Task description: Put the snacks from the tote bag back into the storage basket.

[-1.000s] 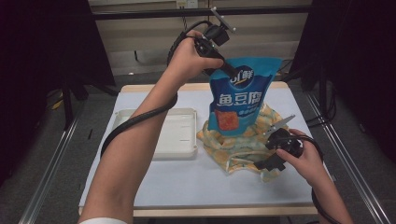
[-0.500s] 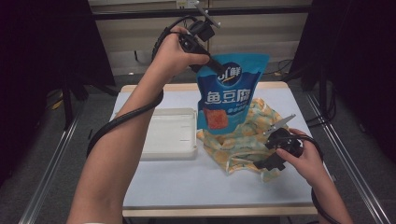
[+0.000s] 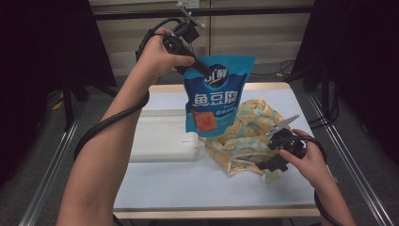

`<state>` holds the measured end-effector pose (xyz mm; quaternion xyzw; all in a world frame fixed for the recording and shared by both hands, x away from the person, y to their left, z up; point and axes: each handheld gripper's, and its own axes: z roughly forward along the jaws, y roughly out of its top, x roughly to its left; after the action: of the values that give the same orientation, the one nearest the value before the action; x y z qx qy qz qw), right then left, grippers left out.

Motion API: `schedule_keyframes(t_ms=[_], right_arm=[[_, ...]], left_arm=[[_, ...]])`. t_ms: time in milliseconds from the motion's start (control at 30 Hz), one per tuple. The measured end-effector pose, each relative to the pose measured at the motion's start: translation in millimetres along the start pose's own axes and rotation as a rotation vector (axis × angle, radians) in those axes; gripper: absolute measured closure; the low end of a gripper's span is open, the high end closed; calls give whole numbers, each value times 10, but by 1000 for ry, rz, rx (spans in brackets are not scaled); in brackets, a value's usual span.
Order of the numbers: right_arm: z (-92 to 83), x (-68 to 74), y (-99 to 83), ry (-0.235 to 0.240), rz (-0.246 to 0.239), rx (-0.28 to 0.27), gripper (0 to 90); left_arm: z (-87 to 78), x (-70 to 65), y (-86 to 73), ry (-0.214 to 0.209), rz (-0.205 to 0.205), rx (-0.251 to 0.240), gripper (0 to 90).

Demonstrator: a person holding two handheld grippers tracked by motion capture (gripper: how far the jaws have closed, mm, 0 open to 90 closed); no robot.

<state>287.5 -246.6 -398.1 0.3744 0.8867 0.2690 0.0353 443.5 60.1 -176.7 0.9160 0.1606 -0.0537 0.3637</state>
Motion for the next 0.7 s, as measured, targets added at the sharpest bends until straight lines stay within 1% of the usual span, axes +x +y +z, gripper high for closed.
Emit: schedule_keyframes(t_ms=[67, 100, 133, 167, 300, 333, 400, 433, 467, 500, 533, 600, 633, 700], right_arm=[[-2, 4, 1, -3, 3, 3, 61], [-2, 5, 3, -3, 2, 4, 61], [-3, 5, 4, -3, 3, 3, 61], [-3, 3, 5, -1, 0, -1, 61], [-11, 6, 8, -3, -1, -3, 61], [-12, 7, 8, -3, -1, -3, 61], [-12, 9, 8, -3, 0, -3, 61], [-13, 9, 8, -3, 0, -3, 61], [-15, 11, 9, -7, 1, -1, 61], [-14, 9, 8, -5, -1, -2, 61], [-14, 9, 8, -5, -1, -4, 61], [-15, 10, 8, -4, -1, -1, 61], [-16, 9, 9, -6, -2, -3, 61], [-15, 16, 10, -4, 2, 0, 61]], left_arm=[[-26, 22, -39, 8, 1, 6, 900], [-33, 25, -60, 5, -9, 8, 900], [-42, 37, -79, 12, -4, 11, 900], [-52, 51, -98, 5, -10, 20, 900], [-83, 88, -173, 18, -18, 21, 900], [-88, 98, -193, 10, -28, 18, 900], [-114, 118, -225, 16, -22, 17, 900], [-126, 126, -243, 10, -32, 11, 900], [-145, 136, -259, 18, -28, 10, 900], [-164, 155, -276, 15, -24, 11, 900], [-180, 158, -298, 16, -35, 4, 900], [-203, 168, -330, 20, -39, 1, 900], [-221, 180, -348, 22, -34, 3, 900], [-239, 193, -391, 22, -54, -6, 900]])
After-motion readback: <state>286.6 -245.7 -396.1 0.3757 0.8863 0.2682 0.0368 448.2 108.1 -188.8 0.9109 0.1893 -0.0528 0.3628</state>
